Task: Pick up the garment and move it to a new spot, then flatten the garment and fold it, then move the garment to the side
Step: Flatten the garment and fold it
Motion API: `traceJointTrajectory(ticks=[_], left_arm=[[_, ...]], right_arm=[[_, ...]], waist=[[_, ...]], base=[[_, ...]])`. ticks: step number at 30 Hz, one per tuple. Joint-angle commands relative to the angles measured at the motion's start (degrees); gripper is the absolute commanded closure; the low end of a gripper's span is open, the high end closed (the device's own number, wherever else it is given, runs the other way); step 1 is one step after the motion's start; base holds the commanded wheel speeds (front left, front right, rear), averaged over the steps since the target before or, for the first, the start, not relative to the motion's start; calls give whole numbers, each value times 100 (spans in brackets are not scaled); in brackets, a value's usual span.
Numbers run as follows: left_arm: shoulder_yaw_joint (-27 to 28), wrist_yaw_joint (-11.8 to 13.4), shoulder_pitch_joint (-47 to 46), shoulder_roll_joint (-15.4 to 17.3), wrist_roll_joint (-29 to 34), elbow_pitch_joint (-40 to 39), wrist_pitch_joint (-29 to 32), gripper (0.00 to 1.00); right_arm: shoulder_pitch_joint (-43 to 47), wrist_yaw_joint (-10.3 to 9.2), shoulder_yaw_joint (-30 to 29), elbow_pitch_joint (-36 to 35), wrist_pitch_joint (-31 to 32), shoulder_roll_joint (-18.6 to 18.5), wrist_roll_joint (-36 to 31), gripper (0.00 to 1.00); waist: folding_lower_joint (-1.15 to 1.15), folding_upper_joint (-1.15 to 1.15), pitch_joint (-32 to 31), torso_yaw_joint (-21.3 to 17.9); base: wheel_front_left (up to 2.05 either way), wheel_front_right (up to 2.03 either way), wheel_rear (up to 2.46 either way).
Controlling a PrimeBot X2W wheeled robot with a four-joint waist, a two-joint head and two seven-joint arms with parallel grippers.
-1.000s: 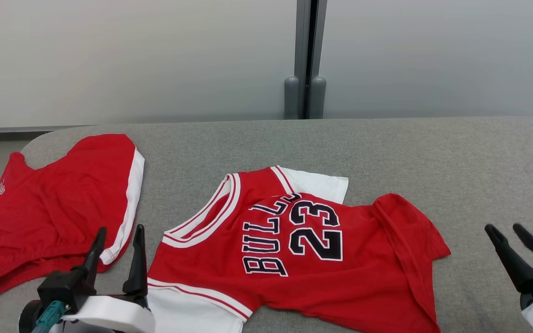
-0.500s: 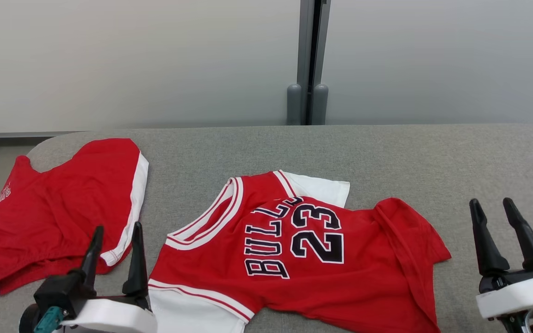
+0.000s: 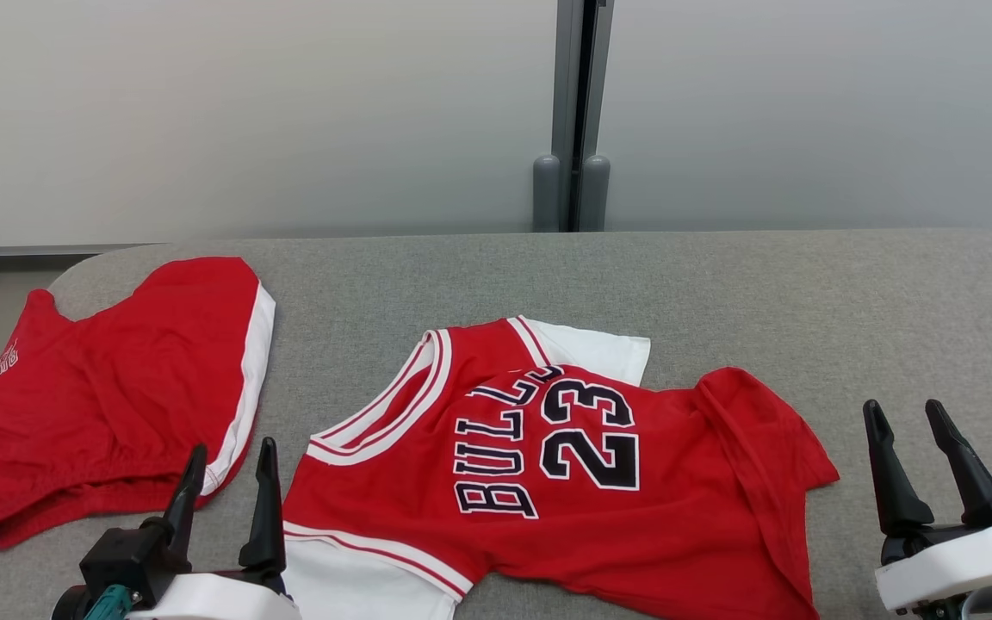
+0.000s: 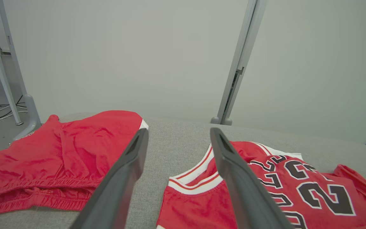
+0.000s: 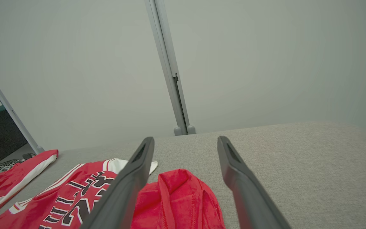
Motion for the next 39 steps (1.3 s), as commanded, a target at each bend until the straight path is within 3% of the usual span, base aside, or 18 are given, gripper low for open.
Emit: traceJointTrajectory(ticks=[1, 25, 31, 39], left_arm=[[3, -11, -69, 34, 51, -8, -22, 0], [-79, 89, 38, 137, 66, -139, 47, 0], [-394, 17, 379, 369, -245, -290, 1354, 0], [-544, 310, 810, 663, -480, -940, 2575, 0]], right_arm=[[-46, 1, 0, 11, -39, -43, -9, 0], [49, 1, -162, 144, 201, -198, -216, 0], [355, 1, -269, -51, 1171, -354, -101, 0], [899, 1, -228, -349, 2560, -353, 677, 0]], waist=[[0, 0, -5, 6], [0, 0, -70, 23], [0, 0, -81, 6], [0, 0, 188, 77]], base=[[0, 0, 0], [0, 0, 0], [0, 0, 0], [0, 0, 0]])
